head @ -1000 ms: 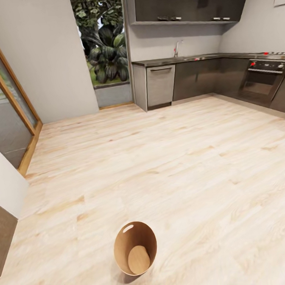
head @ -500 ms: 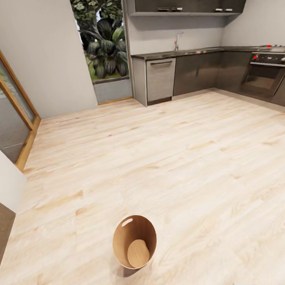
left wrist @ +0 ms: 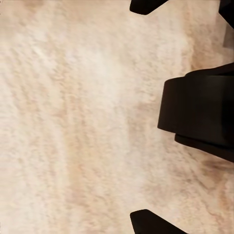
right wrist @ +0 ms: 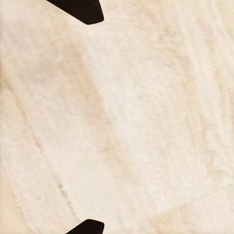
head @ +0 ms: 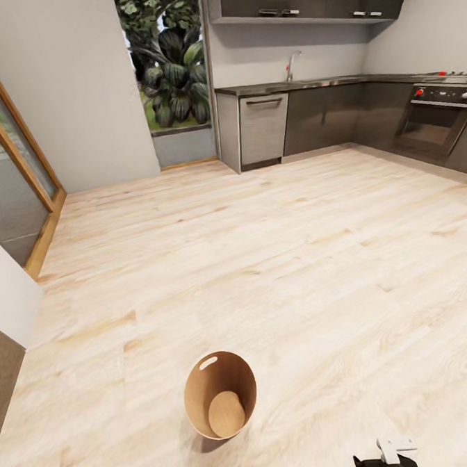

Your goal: Put the three can of soda from the living room inside the tash can in the kitchen.

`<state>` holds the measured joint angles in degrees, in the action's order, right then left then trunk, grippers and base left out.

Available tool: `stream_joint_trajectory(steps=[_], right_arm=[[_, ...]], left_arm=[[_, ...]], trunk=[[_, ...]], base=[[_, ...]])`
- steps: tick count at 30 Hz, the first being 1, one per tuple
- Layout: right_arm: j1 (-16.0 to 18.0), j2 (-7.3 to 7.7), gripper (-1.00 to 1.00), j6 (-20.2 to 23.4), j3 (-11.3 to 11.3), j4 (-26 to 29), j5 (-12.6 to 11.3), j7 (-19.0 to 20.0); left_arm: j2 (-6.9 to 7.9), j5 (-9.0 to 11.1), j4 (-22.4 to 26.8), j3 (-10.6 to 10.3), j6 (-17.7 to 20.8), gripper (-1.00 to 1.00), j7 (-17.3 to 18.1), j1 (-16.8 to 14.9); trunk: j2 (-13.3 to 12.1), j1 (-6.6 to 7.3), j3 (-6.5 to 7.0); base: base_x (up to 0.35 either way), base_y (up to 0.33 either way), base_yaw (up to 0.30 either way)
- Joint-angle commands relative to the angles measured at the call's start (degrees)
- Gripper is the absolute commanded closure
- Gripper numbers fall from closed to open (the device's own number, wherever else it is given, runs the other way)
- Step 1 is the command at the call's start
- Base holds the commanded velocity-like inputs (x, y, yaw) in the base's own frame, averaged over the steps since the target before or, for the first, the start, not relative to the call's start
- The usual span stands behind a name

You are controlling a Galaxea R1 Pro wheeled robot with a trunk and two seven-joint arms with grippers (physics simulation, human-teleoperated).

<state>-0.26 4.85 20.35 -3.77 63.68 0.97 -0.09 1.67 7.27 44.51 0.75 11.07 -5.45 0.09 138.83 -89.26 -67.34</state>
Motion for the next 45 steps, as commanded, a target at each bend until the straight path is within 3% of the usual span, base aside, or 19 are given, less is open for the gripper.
stream_joint_trajectory(steps=[1,11,16,19,21,23,25,29,37,45], right_arm=[[0.00,0.01,-1.00,0.05,0.00,0.01,0.00,0.00],[0.00,-0.01,-1.00,0.00,0.00,0.08,0.00,0.00],[0.00,-0.07,-1.00,0.03,0.22,0.21,0.00,0.15],[0.00,0.00,-1.00,0.09,0.65,0.31,0.24,0.06],[0.00,0.02,-1.00,0.11,1.04,0.38,1.77,0.03],[0.00,-0.12,-1.00,0.12,1.21,1.16,4.40,0.08],[0.00,-0.23,-1.00,0.19,1.17,2.53,5.46,0.12],[0.00,-0.37,-1.00,2.27,1.19,6.47,6.42,0.17],[0.00,-0.19,-1.00,9.73,1.10,17.18,6.58,0.02],[0.00,-0.04,-1.00,10.64,0.86,20.63,6.67,-0.05]], left_arm=[[0.00,0.01,0.02,0.01,0.00,-1.00,0.00,0.00],[0.06,0.03,0.52,0.03,-0.52,-1.00,-0.02,0.00],[0.08,0.09,4.03,0.17,-0.11,-1.00,-0.01,0.00],[0.04,0.06,8.09,0.20,1.08,-1.00,-0.05,0.00],[-0.20,-0.16,13.62,0.16,5.24,-1.00,-0.07,0.00],[-0.36,-0.38,21.88,0.08,12.32,-1.00,-0.35,0.00],[-0.40,-0.39,27.06,0.03,16.07,-1.00,-0.44,0.00],[-0.43,-0.46,35.55,-0.03,19.73,-1.00,-0.57,0.00],[-0.65,-0.48,41.07,-0.18,20.11,-1.00,-0.74,-0.03],[-0.61,-0.57,41.99,-0.05,20.81,-1.00,-0.62,-0.01]], trunk=[[0.00,0.00,0.00],[0.00,0.00,0.00],[0.00,0.00,0.00],[0.00,0.00,0.00],[0.00,0.00,0.00],[0.00,0.00,0.00],[0.00,0.00,0.00],[0.00,0.00,0.00],[0.00,0.00,0.00],[2.01,-1.10,-0.90]], base=[[0.000,0.000,0.000],[0.000,0.000,0.000],[0.000,0.000,0.000],[0.000,0.000,0.000],[0.000,0.000,0.000],[0.000,0.000,0.000],[0.000,0.000,0.000],[0.000,0.000,0.000],[0.000,0.000,0.000],[0.000,0.000,0.000]])
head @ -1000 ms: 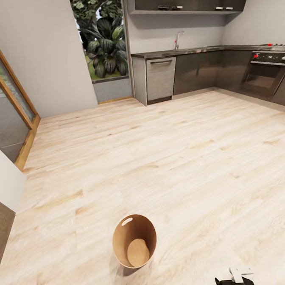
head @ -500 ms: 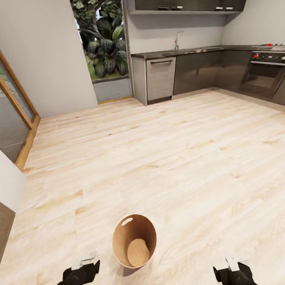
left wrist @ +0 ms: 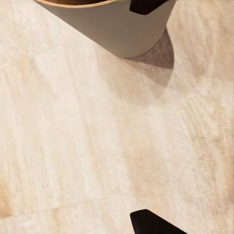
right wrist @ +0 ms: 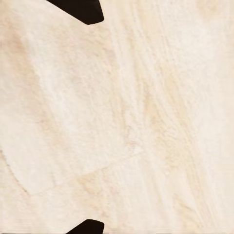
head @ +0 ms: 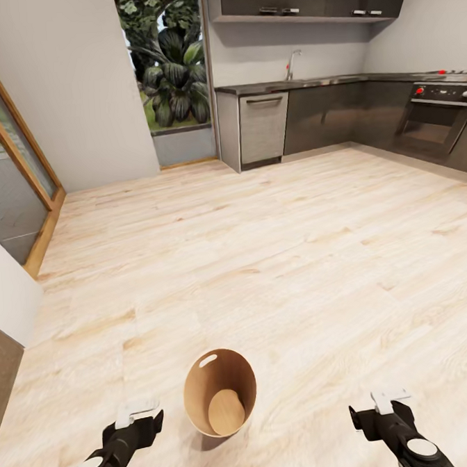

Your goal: Put the three can of soda from the living room inside the tash can in the kitchen.

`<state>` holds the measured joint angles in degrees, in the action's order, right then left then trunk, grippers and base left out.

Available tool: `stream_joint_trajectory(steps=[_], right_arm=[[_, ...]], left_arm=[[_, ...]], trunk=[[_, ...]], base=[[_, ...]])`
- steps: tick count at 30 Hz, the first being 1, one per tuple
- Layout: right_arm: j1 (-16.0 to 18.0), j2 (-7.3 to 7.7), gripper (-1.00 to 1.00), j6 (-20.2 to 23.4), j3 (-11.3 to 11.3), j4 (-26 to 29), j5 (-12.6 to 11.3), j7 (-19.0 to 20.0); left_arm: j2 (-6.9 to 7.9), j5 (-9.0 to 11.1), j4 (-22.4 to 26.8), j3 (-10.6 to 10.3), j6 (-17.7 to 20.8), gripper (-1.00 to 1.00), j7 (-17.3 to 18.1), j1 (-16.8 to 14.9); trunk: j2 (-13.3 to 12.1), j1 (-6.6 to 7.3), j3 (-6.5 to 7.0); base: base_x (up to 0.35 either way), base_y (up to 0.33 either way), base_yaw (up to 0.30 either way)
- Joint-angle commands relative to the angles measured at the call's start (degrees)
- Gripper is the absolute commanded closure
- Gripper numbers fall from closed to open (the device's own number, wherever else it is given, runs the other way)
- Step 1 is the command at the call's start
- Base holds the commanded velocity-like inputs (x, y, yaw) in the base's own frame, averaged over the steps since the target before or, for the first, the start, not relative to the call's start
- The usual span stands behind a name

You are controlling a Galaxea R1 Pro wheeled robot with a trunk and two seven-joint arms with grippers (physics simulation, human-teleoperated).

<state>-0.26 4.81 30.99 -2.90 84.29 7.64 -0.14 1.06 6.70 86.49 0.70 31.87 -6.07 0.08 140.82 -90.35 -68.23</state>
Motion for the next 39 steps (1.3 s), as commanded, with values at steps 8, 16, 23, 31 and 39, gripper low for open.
stream_joint_trajectory(steps=[8,16,23,31,39], right_arm=[[0.00,0.11,-1.00,-0.05,-0.23,0.74,0.00,-0.04],[0.00,0.11,-1.00,0.01,-0.20,0.79,0.00,-0.04],[0.00,0.11,-1.00,0.03,-0.25,0.88,0.00,-0.04],[0.00,0.11,-1.00,0.09,-0.20,1.03,0.05,-0.04],[0.00,0.07,-1.00,0.15,-0.15,1.58,0.25,0.00]], left_arm=[[-0.07,0.06,0.01,0.00,0.20,-1.00,0.08,0.01],[0.09,0.07,-0.01,0.05,0.14,-1.00,0.09,0.01],[0.17,0.07,-0.01,0.09,0.12,-1.00,0.09,0.01],[0.09,0.07,0.15,0.09,0.20,-1.00,0.09,0.01],[0.08,0.07,0.17,0.09,0.27,-1.00,0.09,0.01]], trunk=[[2.45,-1.38,-1.53],[2.56,-1.58,-3.65],[2.65,-1.76,-5.82],[2.65,-1.76,-6.56],[2.65,-1.76,-7.02]], base=[[0.000,0.000,0.000],[0.000,0.000,0.000],[0.000,0.000,0.000],[0.000,0.000,0.000],[0.000,0.000,0.000]])
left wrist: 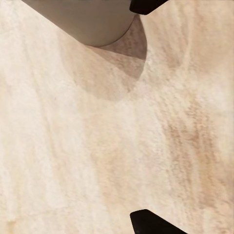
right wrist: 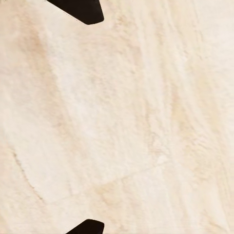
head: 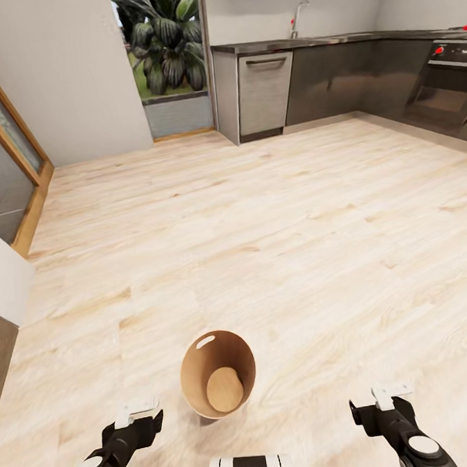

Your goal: Put the three can of soda from the living room inside the tash can in the kitchen.

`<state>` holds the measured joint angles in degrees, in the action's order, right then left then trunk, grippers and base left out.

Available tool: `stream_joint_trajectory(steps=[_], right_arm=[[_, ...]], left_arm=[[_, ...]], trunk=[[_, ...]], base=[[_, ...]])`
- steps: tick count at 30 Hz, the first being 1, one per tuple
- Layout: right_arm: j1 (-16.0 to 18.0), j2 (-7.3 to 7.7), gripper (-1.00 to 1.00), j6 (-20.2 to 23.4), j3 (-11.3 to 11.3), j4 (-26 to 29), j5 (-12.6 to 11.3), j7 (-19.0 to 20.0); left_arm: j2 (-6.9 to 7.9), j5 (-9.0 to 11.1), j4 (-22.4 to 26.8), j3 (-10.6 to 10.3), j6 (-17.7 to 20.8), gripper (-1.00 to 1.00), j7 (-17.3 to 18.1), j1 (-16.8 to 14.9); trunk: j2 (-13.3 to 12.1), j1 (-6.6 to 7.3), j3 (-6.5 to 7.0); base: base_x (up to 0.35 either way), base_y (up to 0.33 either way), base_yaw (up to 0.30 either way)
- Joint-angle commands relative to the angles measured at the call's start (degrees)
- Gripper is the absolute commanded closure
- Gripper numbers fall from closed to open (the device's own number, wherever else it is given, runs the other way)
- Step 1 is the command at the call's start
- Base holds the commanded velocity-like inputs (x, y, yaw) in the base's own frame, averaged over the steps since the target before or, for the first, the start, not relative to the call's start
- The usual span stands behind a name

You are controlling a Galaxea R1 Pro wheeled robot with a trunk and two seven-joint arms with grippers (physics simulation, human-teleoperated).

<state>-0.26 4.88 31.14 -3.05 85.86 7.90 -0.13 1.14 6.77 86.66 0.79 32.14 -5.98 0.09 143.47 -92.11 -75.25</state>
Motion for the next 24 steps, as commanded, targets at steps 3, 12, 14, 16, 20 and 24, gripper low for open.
stream_joint_trajectory(steps=[3,12,14,16,20,24], right_arm=[[0.00,-0.03,-1.00,0.30,0.04,1.03,0.01,0.03],[0.00,-0.05,-1.00,0.84,0.00,1.58,0.01,-0.04],[0.00,-0.02,-1.00,0.85,-0.01,1.59,0.01,-0.04],[0.00,-0.03,-1.00,0.85,-0.01,1.59,0.01,-0.04],[0.00,-0.02,-1.00,0.85,-0.02,1.59,0.01,-0.04],[0.00,0.01,-1.00,0.85,-0.02,1.59,0.01,-0.04]], left_arm=[[0.01,0.00,0.00,0.00,0.02,-1.00,0.00,0.00],[0.00,0.00,0.00,0.00,0.03,-1.00,0.00,0.00],[0.00,0.00,0.00,0.00,0.03,-1.00,0.00,0.00],[0.00,0.00,0.00,0.00,0.03,-1.00,0.00,0.00],[0.05,0.00,0.00,0.01,0.03,-1.00,0.00,0.00],[0.08,0.00,0.00,0.04,-0.05,-1.00,0.00,0.00]], trunk=[[0.00,0.00,-0.02],[0.00,0.00,-0.47],[0.00,0.00,-0.59],[0.00,0.00,-0.71],[0.00,0.00,-0.96],[0.00,0.00,-1.21]], base=[[0.000,0.000,0.008],[0.000,0.000,0.164],[0.000,0.000,0.206],[0.000,0.000,0.207],[0.000,0.000,0.208],[0.000,0.000,0.209]])
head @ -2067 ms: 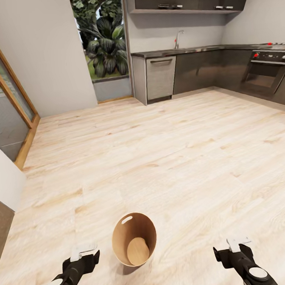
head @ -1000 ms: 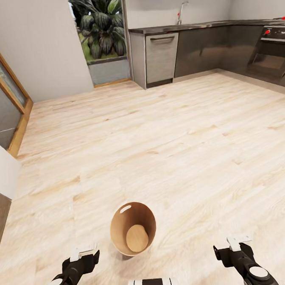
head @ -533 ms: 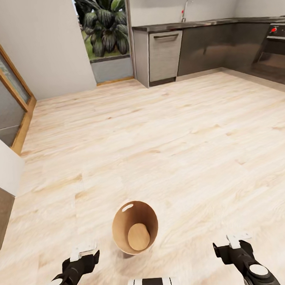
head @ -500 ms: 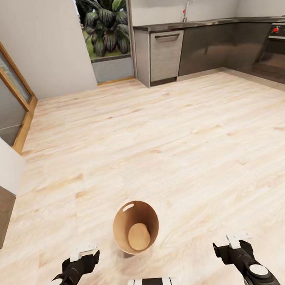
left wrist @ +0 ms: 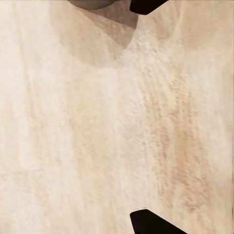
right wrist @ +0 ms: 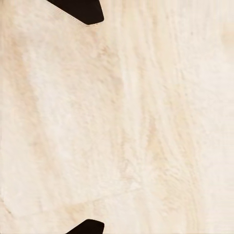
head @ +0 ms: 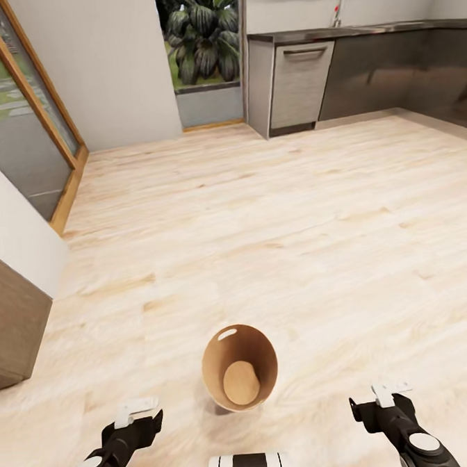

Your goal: Put the three can of soda from the living room inside the tash can in the kitchen.

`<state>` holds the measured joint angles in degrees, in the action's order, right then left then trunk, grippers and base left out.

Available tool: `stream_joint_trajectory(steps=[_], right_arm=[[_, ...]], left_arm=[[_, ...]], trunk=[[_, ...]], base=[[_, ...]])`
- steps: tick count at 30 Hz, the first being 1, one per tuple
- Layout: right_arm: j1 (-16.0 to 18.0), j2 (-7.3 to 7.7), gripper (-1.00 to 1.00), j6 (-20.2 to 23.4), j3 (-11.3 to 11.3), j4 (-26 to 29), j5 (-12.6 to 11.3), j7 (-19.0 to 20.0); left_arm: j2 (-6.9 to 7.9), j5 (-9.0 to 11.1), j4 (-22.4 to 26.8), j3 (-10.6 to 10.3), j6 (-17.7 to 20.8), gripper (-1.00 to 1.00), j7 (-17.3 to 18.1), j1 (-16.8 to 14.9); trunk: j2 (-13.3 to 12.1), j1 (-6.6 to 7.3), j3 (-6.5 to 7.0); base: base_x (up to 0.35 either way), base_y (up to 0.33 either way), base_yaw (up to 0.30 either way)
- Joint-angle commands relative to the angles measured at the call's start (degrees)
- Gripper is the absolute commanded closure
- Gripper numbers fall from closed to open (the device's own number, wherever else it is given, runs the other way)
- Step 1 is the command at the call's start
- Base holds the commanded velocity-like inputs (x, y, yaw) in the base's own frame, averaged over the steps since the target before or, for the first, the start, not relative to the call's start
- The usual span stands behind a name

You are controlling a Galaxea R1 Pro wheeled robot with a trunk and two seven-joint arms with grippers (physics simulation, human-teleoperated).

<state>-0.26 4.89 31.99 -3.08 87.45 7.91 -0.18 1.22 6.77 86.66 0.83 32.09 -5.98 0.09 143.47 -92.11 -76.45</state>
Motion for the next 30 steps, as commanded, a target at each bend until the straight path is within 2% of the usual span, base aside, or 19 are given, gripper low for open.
stream_joint_trajectory(steps=[1,14,30], right_arm=[[0.00,0.01,-1.00,0.00,0.00,0.00,0.00,0.00],[0.00,0.02,-1.00,0.00,0.00,-0.05,0.00,0.00],[0.00,0.01,-1.00,0.02,-0.10,-0.02,0.00,0.00]], left_arm=[[0.00,0.00,0.00,-0.01,-0.02,-1.00,0.00,0.00],[0.11,-0.12,-0.04,-0.04,-0.24,-1.00,-0.06,0.00],[-0.61,0.04,-0.01,-0.06,0.20,-1.00,-0.07,0.00]], trunk=[[0.00,0.00,-0.06],[0.00,0.00,-0.85],[0.00,0.00,-0.92]], base=[[0.000,0.000,0.209],[0.000,0.000,0.175],[0.000,0.000,0.011]])
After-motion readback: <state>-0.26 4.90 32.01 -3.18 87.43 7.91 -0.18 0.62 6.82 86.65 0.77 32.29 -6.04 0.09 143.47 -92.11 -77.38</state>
